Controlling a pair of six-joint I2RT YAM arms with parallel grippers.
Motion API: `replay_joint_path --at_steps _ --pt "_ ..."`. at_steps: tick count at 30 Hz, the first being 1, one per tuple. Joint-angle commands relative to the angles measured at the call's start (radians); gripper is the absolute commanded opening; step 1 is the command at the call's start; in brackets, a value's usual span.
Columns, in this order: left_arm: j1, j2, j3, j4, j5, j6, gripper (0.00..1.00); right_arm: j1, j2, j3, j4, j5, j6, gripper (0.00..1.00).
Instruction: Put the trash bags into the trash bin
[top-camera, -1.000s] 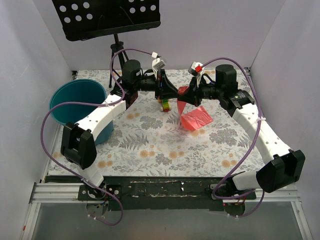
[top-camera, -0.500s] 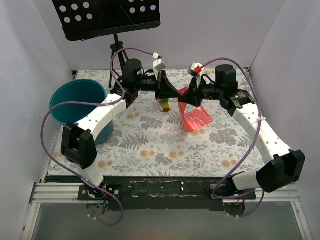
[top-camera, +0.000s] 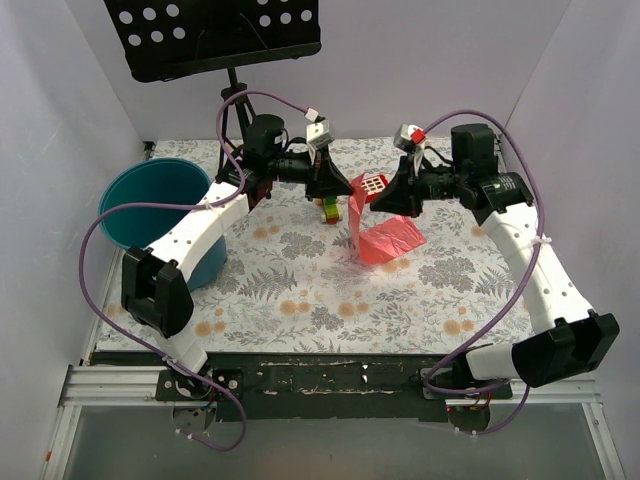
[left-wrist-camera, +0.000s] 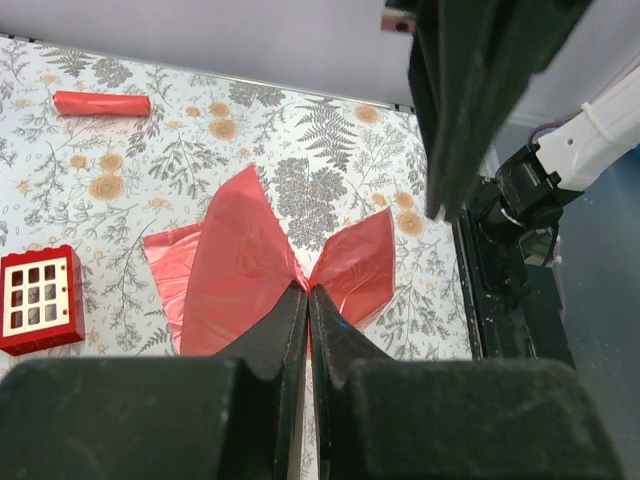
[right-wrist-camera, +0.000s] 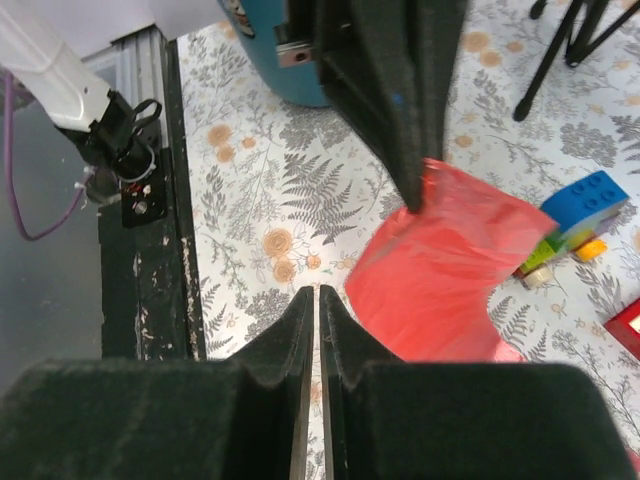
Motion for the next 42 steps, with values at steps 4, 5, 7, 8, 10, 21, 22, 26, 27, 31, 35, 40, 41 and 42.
replay_joint_path --at_steps 4,5,7,8,10,21,22,26,27,31,35,40,41,42 --pt "0.003 -0.043 0.070 -0.107 -0.002 0.118 0.00 -0.035 0.031 0.023 0.139 0.054 0.020 0.09" --pt "0.003 -0.045 0.076 -0.110 -0.002 0.118 0.00 -0.031 0.034 0.019 0.156 0.058 0.015 0.09" --pt "0.003 -0.045 0.078 -0.110 -0.002 0.116 0.00 -0.005 0.043 0.023 0.190 0.081 0.012 0.09" --pt "0.001 -0.043 0.081 -0.110 -0.003 0.113 0.00 0.011 0.048 0.024 0.208 0.087 0.018 0.09" --pt "-0.002 -0.042 0.079 -0.110 -0.003 0.113 0.00 0.034 0.060 0.024 0.251 0.104 0.050 0.11" --pt "-0.017 -0.053 0.087 -0.116 0.006 0.133 0.09 0.091 0.100 0.021 0.337 0.120 0.112 0.36" --pt "-0.017 -0.053 0.090 -0.116 0.008 0.136 0.08 0.094 0.098 0.016 0.336 0.127 0.106 0.36" --pt "-0.019 -0.049 0.094 -0.119 0.005 0.141 0.00 0.095 0.104 0.012 0.340 0.100 0.116 0.36" --pt "-0.019 -0.048 0.093 -0.117 0.003 0.136 0.00 0.097 0.106 0.009 0.348 0.086 0.131 0.36" --pt "-0.019 -0.049 0.087 -0.107 -0.020 0.114 0.00 0.100 0.110 -0.011 0.377 0.060 0.162 0.10" --pt "-0.019 -0.062 0.067 -0.096 -0.069 0.111 0.00 0.094 0.098 -0.036 0.391 0.052 0.174 0.01" --pt "-0.019 -0.109 0.013 -0.070 -0.205 0.102 0.00 0.046 0.068 -0.063 0.394 0.074 0.196 0.01" --pt "-0.019 -0.120 -0.004 -0.056 -0.236 0.095 0.00 0.041 0.061 -0.065 0.388 0.072 0.194 0.01" --pt "-0.019 -0.129 -0.016 -0.045 -0.264 0.090 0.00 0.037 0.057 -0.065 0.380 0.069 0.193 0.01"
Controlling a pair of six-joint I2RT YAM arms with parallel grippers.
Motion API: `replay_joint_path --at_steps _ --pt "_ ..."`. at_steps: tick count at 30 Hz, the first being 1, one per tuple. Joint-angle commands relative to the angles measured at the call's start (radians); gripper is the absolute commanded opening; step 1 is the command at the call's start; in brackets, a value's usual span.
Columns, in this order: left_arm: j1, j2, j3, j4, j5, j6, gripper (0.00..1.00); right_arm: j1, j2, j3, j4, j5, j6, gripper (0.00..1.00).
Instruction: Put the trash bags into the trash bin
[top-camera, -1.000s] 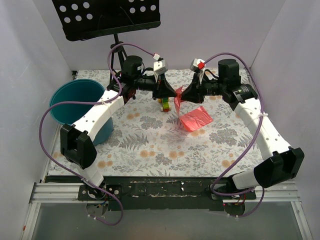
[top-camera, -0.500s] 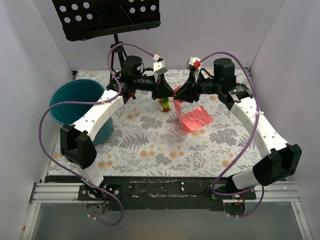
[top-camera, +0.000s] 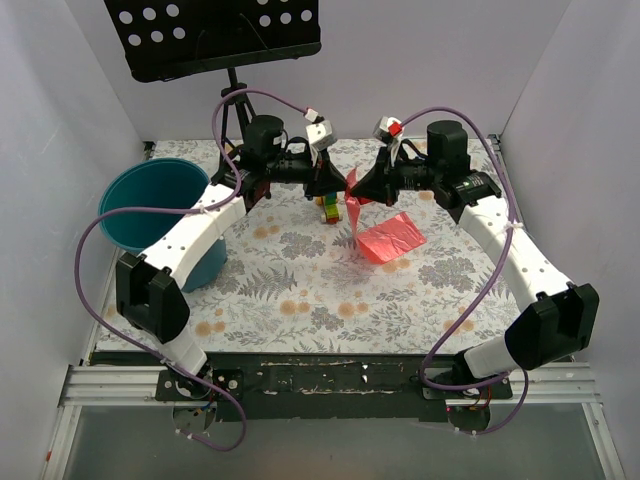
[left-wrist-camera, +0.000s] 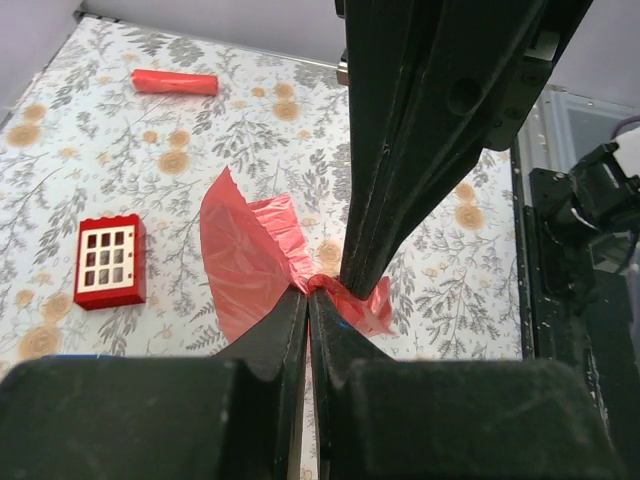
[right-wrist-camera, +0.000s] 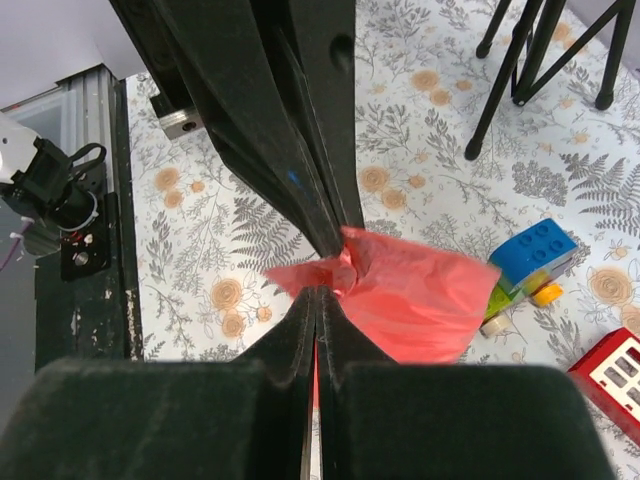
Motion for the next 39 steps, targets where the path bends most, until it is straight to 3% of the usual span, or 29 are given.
replay_joint_path --at_steps 1,8,13,16,20,25,28,29,39 --pt "-0.009 -0.109 -0.050 0.076 -0.151 -0.016 0.00 -0.021 -0.050 -0.007 0.012 -0.039 0.022 0.01" --pt "-0.007 -0.123 -0.075 0.079 -0.087 -0.001 0.00 -0.021 -0.073 -0.041 0.028 0.010 0.042 0.01" --pt "-0.009 -0.114 -0.072 0.082 -0.021 -0.012 0.00 -0.018 -0.029 0.010 0.042 0.013 0.051 0.47" --pt "-0.009 -0.109 -0.068 0.092 -0.009 -0.018 0.00 -0.014 0.002 0.037 0.050 -0.007 0.058 0.56" --pt "-0.010 -0.101 -0.059 0.102 0.007 -0.027 0.00 0.003 0.027 0.050 0.068 -0.024 0.062 0.56" --pt "-0.010 -0.094 -0.058 0.105 0.019 -0.033 0.00 0.026 0.040 0.058 0.084 -0.042 0.062 0.43" --pt "-0.010 -0.094 -0.064 0.102 0.007 -0.027 0.00 0.028 0.036 0.054 0.088 -0.044 0.053 0.05" --pt "-0.010 -0.095 -0.067 0.100 -0.006 -0.020 0.00 0.026 0.033 0.056 0.084 -0.032 0.044 0.01" --pt "0.005 -0.131 -0.099 0.030 -0.139 0.111 0.00 -0.043 -0.061 -0.010 0.033 0.007 0.030 0.01"
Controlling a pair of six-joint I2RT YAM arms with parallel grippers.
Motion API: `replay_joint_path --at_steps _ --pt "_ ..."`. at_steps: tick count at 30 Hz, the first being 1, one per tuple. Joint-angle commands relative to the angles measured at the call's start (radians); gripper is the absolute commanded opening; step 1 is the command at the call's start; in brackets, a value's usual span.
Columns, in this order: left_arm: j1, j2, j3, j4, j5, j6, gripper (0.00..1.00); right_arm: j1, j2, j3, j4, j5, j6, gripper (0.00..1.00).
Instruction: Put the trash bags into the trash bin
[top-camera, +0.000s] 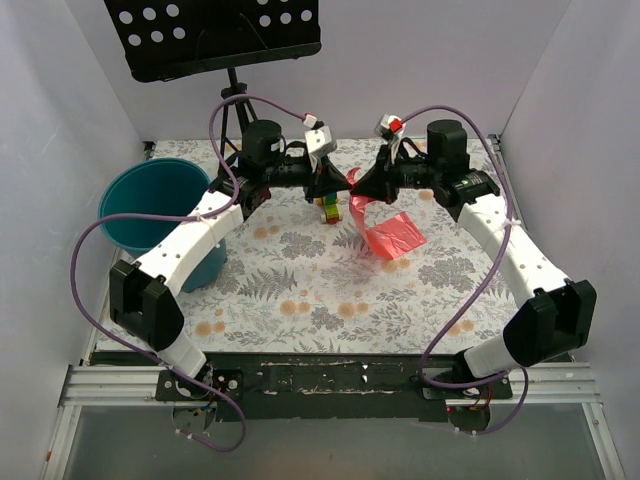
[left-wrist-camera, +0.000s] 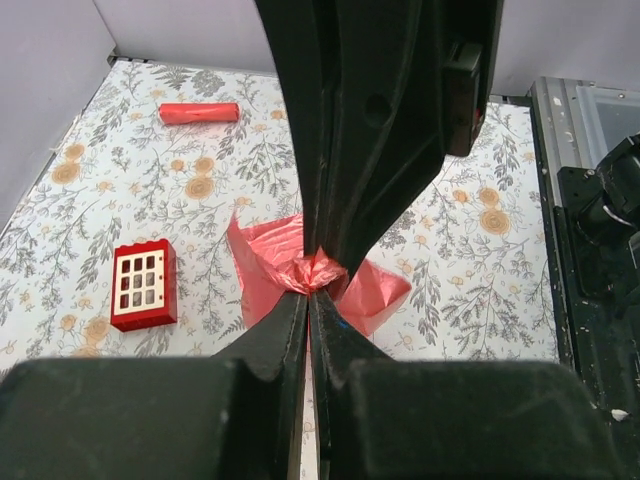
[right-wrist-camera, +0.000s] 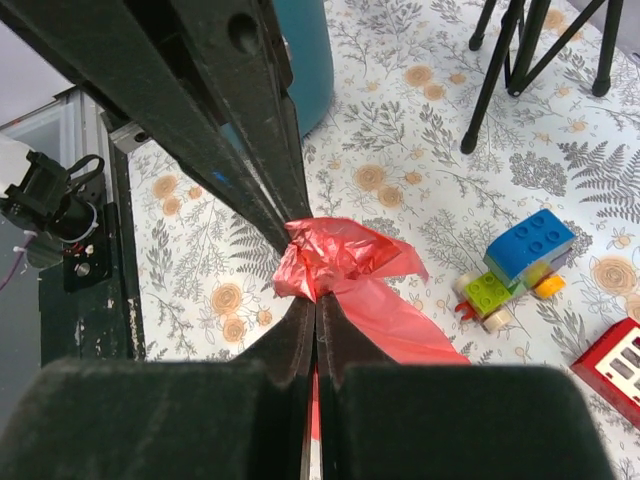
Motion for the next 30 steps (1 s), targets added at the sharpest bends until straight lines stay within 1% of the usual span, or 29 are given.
replay_joint_path --at_steps 1,6,13,14,16,17,18,22,27,30 --pt "0.017 -0.064 -0.027 -0.065 -0.073 0.068 0.00 -0.036 -0.099 -0.015 0.015 0.003 -0.012 0.01" --pt "0.017 -0.057 -0.027 -0.063 -0.047 0.067 0.00 -0.039 -0.115 -0.037 0.014 0.001 -0.005 0.01" --pt "0.017 -0.038 0.002 -0.042 -0.001 0.021 0.00 -0.039 -0.101 -0.028 0.007 -0.003 -0.008 0.01" --pt "0.017 -0.041 0.006 -0.031 0.010 0.012 0.01 -0.039 -0.099 -0.029 0.007 -0.005 -0.006 0.01" --pt "0.017 -0.041 0.009 0.001 0.046 -0.046 0.14 -0.039 -0.090 -0.028 0.013 -0.009 0.001 0.01" --pt "0.017 -0.038 0.015 0.010 0.065 -0.065 0.18 -0.039 -0.087 -0.028 0.018 -0.014 0.006 0.01" --pt "0.017 -0.031 0.022 0.022 0.080 -0.092 0.20 -0.037 -0.083 -0.025 0.021 -0.020 0.011 0.01" --pt "0.017 -0.012 0.036 0.068 0.108 -0.155 0.21 -0.036 -0.064 -0.012 0.028 -0.023 0.021 0.01" --pt "0.016 0.002 0.039 0.108 0.128 -0.198 0.23 -0.034 -0.055 -0.003 0.028 -0.025 0.025 0.01" --pt "0.014 0.017 0.048 0.116 0.123 -0.198 0.23 -0.031 -0.055 -0.002 0.036 -0.034 0.032 0.01"
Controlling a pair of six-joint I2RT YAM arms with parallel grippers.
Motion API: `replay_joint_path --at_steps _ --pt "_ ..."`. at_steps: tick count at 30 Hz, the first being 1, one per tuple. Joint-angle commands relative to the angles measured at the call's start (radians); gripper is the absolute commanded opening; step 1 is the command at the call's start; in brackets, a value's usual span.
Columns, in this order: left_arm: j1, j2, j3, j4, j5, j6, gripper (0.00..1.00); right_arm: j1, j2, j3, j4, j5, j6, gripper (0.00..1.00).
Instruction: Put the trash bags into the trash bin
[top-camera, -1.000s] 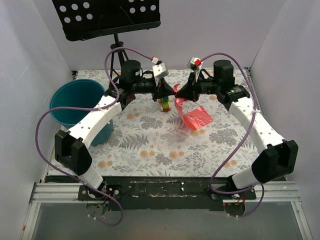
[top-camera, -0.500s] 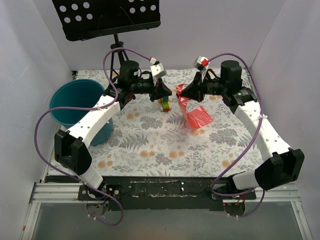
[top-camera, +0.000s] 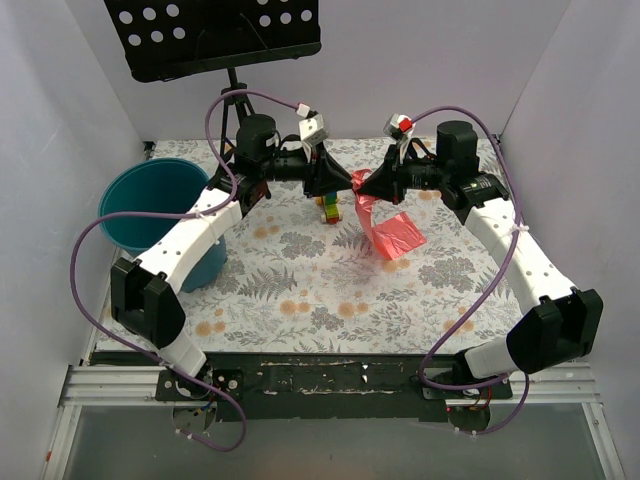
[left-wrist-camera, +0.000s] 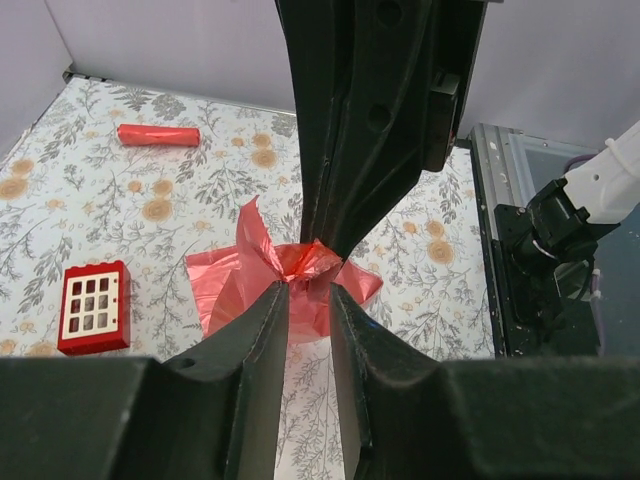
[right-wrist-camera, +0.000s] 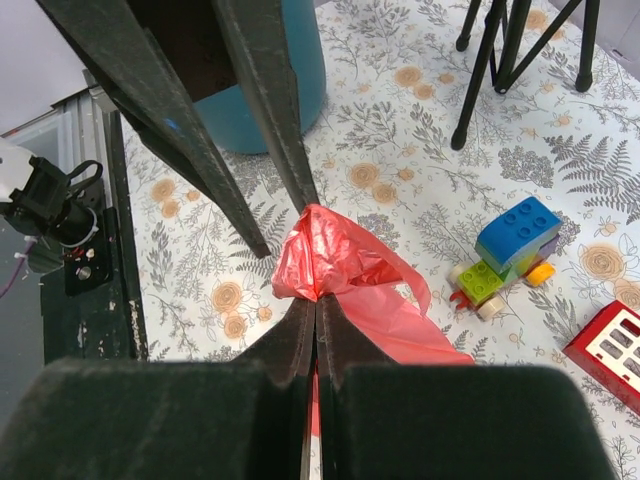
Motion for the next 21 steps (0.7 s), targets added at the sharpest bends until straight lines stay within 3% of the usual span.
replay_joint_path --at_steps 1,8,18,21 --pt "-0.003 0.014 0.043 0.036 0.021 -0.031 0.23 0.005 -0.002 0.028 0.042 -0.030 0.023 0.01" --pt "-0.003 0.036 0.052 0.071 0.016 -0.047 0.20 0.008 0.000 0.024 0.043 -0.033 0.026 0.01" --pt "-0.003 0.046 0.060 0.090 0.067 -0.067 0.01 0.009 0.011 0.025 0.045 -0.021 0.031 0.01" --pt "-0.003 0.048 0.054 0.091 0.077 -0.066 0.00 0.009 0.012 0.022 0.045 -0.011 0.037 0.01"
